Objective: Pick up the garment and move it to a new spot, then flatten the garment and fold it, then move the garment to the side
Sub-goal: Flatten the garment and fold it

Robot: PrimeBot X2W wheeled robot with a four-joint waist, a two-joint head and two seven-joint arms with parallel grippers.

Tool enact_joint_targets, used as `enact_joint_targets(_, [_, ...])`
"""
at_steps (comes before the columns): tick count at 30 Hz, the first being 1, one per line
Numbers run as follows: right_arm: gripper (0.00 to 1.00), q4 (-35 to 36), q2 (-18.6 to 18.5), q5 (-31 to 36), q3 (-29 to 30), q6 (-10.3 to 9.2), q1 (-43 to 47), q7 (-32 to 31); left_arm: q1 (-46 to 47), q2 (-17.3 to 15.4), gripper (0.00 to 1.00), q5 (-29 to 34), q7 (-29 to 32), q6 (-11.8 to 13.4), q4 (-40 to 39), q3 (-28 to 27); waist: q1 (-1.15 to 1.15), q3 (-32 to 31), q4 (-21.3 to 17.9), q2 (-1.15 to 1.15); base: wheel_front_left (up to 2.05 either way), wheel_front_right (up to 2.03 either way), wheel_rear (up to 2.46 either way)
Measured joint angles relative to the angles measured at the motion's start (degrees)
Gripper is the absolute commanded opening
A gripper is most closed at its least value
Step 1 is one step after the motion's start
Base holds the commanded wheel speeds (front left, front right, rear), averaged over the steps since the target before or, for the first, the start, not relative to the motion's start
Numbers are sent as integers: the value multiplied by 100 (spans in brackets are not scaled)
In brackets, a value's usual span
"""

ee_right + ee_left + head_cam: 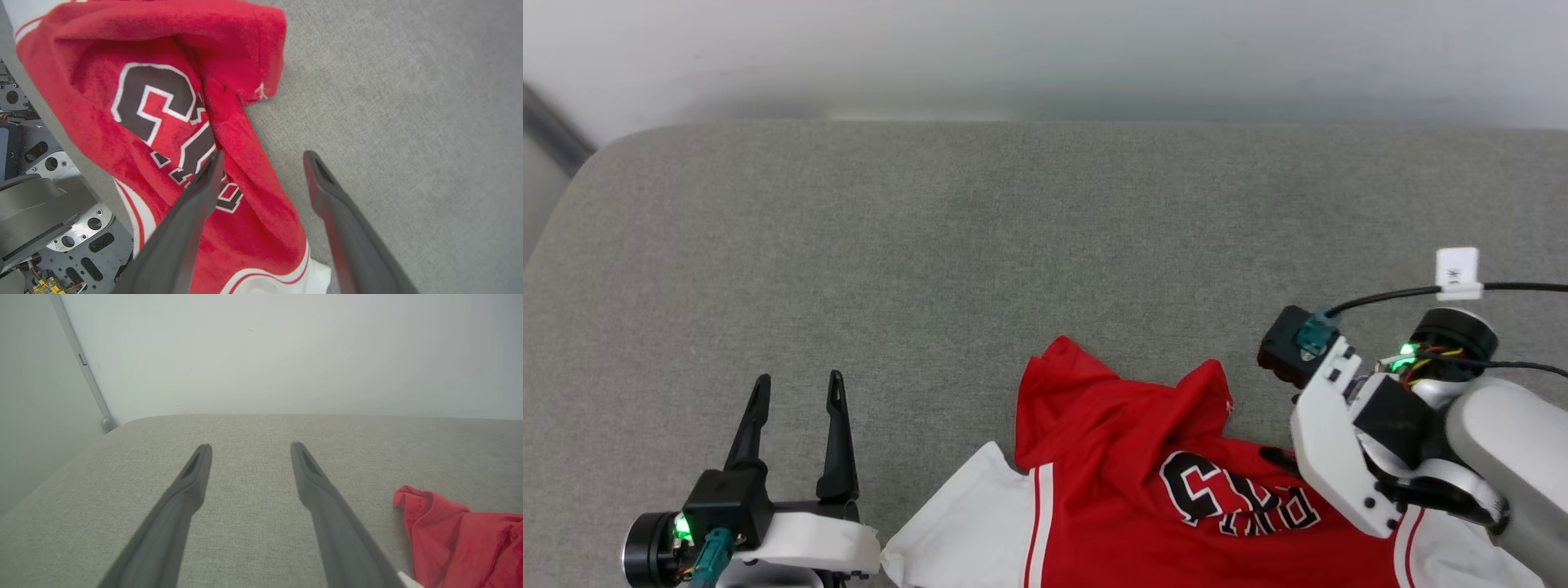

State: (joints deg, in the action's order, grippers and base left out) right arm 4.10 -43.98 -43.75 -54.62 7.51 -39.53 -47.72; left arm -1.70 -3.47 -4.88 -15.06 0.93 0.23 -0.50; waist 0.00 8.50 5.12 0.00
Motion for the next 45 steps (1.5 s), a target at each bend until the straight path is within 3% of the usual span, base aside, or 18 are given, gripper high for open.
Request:
enact_joint_targets(8, [100, -1421, 876, -275, -1518, 0, -733, -13, 312, 31, 100, -46, -1, -42, 31, 27, 0, 500, 193, 0, 0, 0, 0])
enact_joint_targets(13, [100, -1808, 1047, -309, -1727, 5, -876, 47, 428, 42, 100, -85, 0, -38, 63, 20, -1, 700, 317, 0, 0, 0, 0])
enact_joint_targets(14, [40, -1834, 1070, -276, -1737, 7, -880, 63, 436, 43, 100, -85, -1, -36, 71, 19, -1, 717, 331, 0, 0, 0, 0])
enact_joint_targets(15, [0, -1842, 1078, -213, -1753, 8, -884, 137, 437, 45, 100, -88, -1, -35, 81, 18, -1, 725, 339, 0, 0, 0, 0])
enact_joint_targets(21, [0, -1911, 1206, -264, -1842, 3, -1259, 1135, 435, 47, 100, -87, 0, -19, 147, -34, 0, 591, 302, 0, 0, 0, 0])
enact_joint_targets(26, [0, -2215, 1112, -422, -1524, 1, -2070, 1751, 425, 52, 100, -73, 0, -25, 137, -52, 0, 446, 250, 0, 0, 0, 0])
enact_joint_targets(33, [0, -3673, 1204, -700, -1065, 1, -2598, 2050, 428, 54, 100, -99, -1, -42, 102, 7, 0, 572, 312, 0, 0, 0, 0])
enact_joint_targets(39, [0, -5186, 1552, -735, -978, 0, -2505, 2023, 460, 54, 100, -179, 0, -22, 115, 56, 0, 755, 459, 0, 0, 0, 0])
enact_joint_targets(45, [0, -5906, 1859, -865, -1077, -1, -2213, 1909, 534, 55, 100, -200, -1, 9, 167, 88, 0, 827, 529, 0, 0, 0, 0])
